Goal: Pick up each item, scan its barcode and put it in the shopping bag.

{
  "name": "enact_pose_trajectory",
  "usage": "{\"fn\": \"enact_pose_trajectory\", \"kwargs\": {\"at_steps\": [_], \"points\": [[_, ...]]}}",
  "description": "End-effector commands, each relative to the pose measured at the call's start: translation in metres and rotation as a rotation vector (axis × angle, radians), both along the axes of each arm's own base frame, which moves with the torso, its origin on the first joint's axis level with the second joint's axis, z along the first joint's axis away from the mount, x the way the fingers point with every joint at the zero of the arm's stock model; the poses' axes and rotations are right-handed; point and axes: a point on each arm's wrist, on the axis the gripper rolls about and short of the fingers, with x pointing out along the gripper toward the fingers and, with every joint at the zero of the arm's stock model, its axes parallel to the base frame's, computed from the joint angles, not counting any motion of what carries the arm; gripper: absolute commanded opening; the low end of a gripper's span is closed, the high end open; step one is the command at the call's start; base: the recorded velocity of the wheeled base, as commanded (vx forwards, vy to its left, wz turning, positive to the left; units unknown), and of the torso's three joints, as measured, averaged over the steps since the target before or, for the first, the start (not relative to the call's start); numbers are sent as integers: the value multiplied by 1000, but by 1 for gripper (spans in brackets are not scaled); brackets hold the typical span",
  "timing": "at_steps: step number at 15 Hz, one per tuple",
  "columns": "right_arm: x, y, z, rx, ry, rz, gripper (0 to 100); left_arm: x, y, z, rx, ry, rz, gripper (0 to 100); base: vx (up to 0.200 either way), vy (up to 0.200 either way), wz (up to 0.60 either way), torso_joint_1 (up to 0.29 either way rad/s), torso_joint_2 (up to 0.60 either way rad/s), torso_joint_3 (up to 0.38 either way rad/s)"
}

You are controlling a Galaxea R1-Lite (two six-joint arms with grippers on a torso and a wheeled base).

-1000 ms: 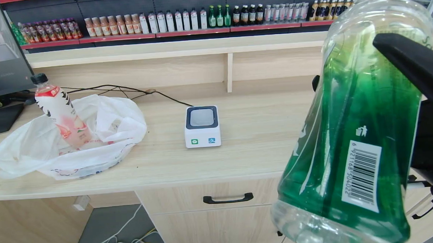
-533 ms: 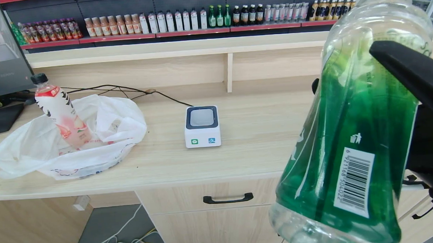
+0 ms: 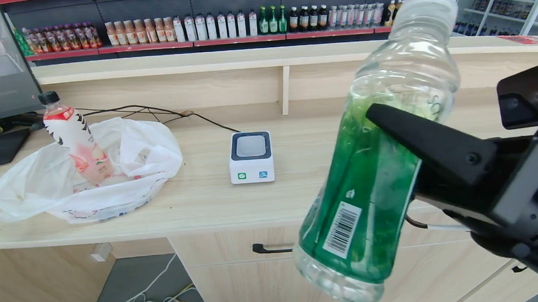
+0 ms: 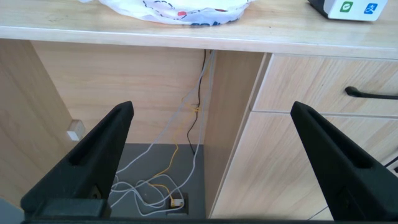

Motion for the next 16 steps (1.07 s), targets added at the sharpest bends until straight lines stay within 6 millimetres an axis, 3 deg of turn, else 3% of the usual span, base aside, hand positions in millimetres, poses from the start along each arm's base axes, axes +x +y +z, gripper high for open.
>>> {"fn": "enact_pose_trajectory", "kwargs": {"at_steps": [1, 7, 11, 13, 14, 16], "points": [[18, 14, -2, -82, -5, -67, 0, 0, 0, 0, 0, 0, 0, 100, 0, 0, 0, 0, 0, 0], [34, 25, 7, -309, -88, -367, 0, 0, 0, 0, 0, 0, 0, 100, 0, 0, 0, 0, 0, 0], [37, 19, 15, -396, -164, -552, 0, 0, 0, 0, 0, 0, 0, 100, 0, 0, 0, 0, 0, 0], [45, 10, 22, -570, -406, -713, 0, 0, 0, 0, 0, 0, 2, 100, 0, 0, 0, 0, 0, 0], [43, 7, 24, -598, -443, -753, 0, 0, 0, 0, 0, 0, 0, 100, 0, 0, 0, 0, 0, 0], [45, 5, 29, -598, -390, -876, 0, 0, 0, 0, 0, 0, 0, 100, 0, 0, 0, 0, 0, 0]]}}
